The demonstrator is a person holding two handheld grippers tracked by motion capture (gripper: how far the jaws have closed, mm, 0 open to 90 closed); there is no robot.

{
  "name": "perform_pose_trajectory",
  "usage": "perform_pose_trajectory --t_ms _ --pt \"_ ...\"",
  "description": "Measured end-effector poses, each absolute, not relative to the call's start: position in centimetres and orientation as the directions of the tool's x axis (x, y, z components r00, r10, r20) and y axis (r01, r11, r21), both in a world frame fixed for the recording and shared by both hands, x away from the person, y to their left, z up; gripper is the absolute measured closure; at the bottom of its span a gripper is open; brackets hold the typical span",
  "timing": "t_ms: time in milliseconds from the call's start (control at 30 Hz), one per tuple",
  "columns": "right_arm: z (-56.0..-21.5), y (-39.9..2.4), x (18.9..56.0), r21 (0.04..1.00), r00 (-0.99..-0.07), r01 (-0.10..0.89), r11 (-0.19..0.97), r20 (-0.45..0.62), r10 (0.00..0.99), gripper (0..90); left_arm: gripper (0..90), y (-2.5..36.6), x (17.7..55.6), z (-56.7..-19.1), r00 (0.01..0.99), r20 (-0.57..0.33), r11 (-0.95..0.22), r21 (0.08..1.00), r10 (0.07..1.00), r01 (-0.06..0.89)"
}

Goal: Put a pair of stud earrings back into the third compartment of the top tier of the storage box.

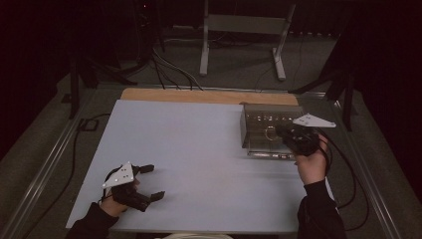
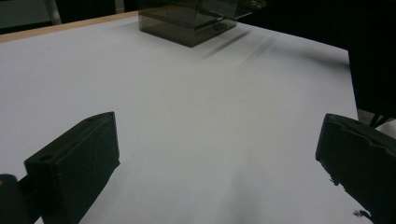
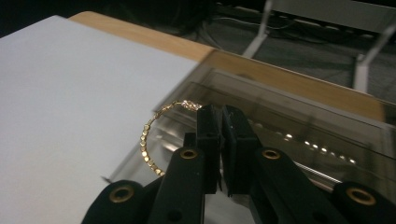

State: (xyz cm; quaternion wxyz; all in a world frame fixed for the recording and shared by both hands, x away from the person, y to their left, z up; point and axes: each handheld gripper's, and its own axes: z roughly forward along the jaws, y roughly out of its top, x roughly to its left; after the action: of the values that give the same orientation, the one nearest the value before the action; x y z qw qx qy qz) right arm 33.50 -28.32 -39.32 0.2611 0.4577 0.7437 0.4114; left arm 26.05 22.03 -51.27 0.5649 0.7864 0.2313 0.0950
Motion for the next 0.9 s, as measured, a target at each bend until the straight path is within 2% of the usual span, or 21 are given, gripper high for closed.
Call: perform_pose_trajectory --t_ms 433,900 --pt "-38.6 -34.8 33.3 0.840 -0.330 0.519 0.155 0.030 0.943 86.2 0.5 22.0 26.1 -51.3 0.876 -0.109 -0.261 0.931 0.470 0.256" --pt "-41.2 -37.6 34.6 0.743 -0.297 0.644 0.182 0.024 0.955 85.9 0.5 21.9 26.1 -51.3 0.876 -0.109 -0.258 0.932 0.470 0.255"
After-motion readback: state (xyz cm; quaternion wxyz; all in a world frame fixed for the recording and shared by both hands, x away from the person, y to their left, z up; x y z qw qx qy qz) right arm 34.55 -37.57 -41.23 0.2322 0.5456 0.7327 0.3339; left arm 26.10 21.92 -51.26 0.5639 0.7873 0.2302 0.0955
